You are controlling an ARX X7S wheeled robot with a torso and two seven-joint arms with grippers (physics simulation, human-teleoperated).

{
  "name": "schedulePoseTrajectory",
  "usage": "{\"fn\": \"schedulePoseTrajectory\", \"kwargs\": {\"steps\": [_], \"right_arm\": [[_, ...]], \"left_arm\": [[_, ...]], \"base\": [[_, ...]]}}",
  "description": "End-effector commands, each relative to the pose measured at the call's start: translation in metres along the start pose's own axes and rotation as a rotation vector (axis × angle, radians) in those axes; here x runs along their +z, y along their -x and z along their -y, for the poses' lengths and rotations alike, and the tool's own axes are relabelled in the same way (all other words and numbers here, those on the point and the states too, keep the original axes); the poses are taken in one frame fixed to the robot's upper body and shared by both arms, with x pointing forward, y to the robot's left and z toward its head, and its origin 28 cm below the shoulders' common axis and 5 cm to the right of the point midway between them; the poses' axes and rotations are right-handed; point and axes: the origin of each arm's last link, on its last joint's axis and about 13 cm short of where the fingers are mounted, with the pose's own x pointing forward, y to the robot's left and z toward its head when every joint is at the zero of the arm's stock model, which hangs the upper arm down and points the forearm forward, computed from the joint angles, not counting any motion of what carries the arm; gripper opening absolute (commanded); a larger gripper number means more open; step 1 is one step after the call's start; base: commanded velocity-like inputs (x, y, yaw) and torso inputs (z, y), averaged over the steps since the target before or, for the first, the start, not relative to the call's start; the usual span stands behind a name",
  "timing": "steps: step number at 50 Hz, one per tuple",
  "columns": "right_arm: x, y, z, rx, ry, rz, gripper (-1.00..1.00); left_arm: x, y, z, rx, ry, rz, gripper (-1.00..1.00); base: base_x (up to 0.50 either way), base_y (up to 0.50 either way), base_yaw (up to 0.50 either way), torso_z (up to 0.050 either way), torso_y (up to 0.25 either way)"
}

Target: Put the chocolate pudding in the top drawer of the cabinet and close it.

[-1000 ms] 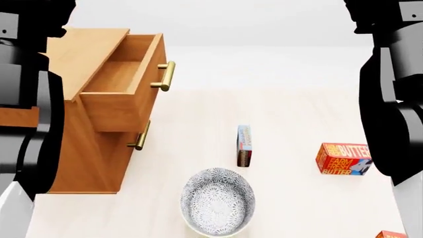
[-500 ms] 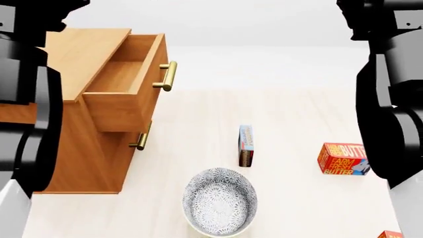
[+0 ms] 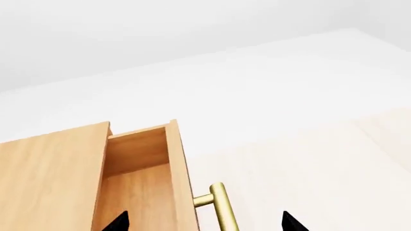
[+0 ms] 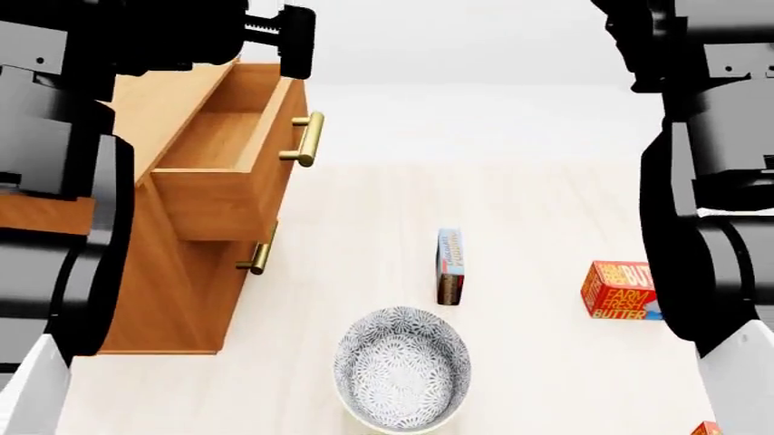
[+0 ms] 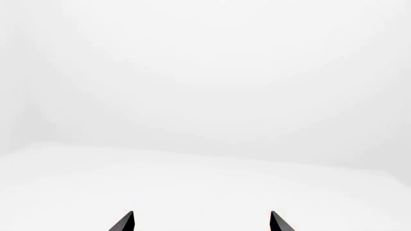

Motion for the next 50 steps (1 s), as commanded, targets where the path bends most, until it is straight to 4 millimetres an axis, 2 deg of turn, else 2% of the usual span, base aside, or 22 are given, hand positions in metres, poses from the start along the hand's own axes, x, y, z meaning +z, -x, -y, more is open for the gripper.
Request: {"fn": "schedulePoseTrajectory", "kwargs": {"steps": [1, 18, 50], "right_arm": [[-0.005, -0.001, -0.001, 0.01, 0.002, -0.012, 1.0], [-0.009, -0.001, 0.0, 0.013, 0.009, -0.023, 1.0], [-0.011, -0.002, 0.0, 0.015, 0.016, -0.029, 1.0]], "left_arm": [[-0.013, -0.01, 0.001, -0.002, 0.033, -0.068, 1.0], [-0.028, -0.027, 0.0, -0.01, 0.143, -0.104, 1.0], [-0.042, -0.033, 0.002, -0.023, 0.276, -0.181, 1.0]], "base": [[0.0, 0.0, 0.0, 0.0, 0.0], [0.0, 0.0, 0.0, 0.0, 0.0], [0.0, 0.0, 0.0, 0.0, 0.0]]}}
